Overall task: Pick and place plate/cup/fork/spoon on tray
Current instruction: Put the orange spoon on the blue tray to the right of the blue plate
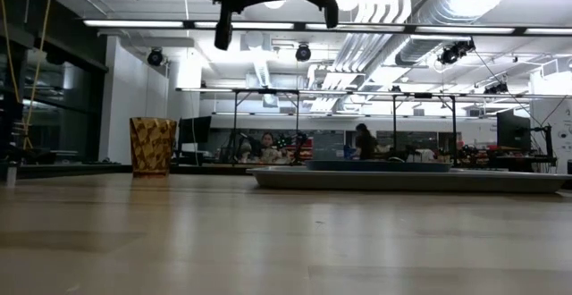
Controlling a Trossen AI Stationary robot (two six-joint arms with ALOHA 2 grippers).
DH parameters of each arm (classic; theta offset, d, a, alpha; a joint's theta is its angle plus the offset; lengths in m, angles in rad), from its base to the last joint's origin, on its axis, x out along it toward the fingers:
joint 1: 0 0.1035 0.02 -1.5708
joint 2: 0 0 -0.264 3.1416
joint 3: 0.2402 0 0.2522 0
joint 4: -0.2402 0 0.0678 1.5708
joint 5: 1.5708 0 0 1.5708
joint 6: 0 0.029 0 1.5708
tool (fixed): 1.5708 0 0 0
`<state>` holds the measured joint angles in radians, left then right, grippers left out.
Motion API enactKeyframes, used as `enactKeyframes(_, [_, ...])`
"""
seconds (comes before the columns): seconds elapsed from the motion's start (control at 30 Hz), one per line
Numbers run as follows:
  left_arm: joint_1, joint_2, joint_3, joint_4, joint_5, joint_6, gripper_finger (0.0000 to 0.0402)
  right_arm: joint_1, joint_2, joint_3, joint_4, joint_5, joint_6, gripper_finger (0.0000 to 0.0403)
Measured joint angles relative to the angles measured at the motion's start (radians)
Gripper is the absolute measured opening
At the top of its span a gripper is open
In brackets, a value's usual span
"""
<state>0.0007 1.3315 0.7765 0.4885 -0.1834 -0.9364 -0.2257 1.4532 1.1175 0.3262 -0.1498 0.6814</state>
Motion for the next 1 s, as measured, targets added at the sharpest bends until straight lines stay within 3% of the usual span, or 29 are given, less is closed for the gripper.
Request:
enactKeyframes(0.17, [-0.019,0.037,0.000,0.052,-0.010,-0.017,0.0000,-0.006,0.000,0.000,-0.032,0.006,0.003,0.0216])
enactKeyframes(0.27, [-0.020,0.043,0.000,0.054,-0.013,-0.022,0.0000,-0.005,0.000,0.000,-0.038,-0.011,0.020,0.0191])
enactKeyframes(0.53, [-0.020,0.043,0.000,0.053,-0.022,-0.020,0.0000,-0.006,0.000,0.000,-0.063,-0.047,0.026,0.0017])
enactKeyframes(0.77, [0.001,0.043,0.000,0.044,0.021,0.052,0.0030,-0.028,-0.041,0.000,-0.139,-0.115,0.016,0.0004])
enactKeyframes(1.0, [0.100,-0.054,0.000,-0.060,0.151,0.129,0.0112,-0.121,-0.260,0.000,-0.584,-0.108,-0.104,0.0002])
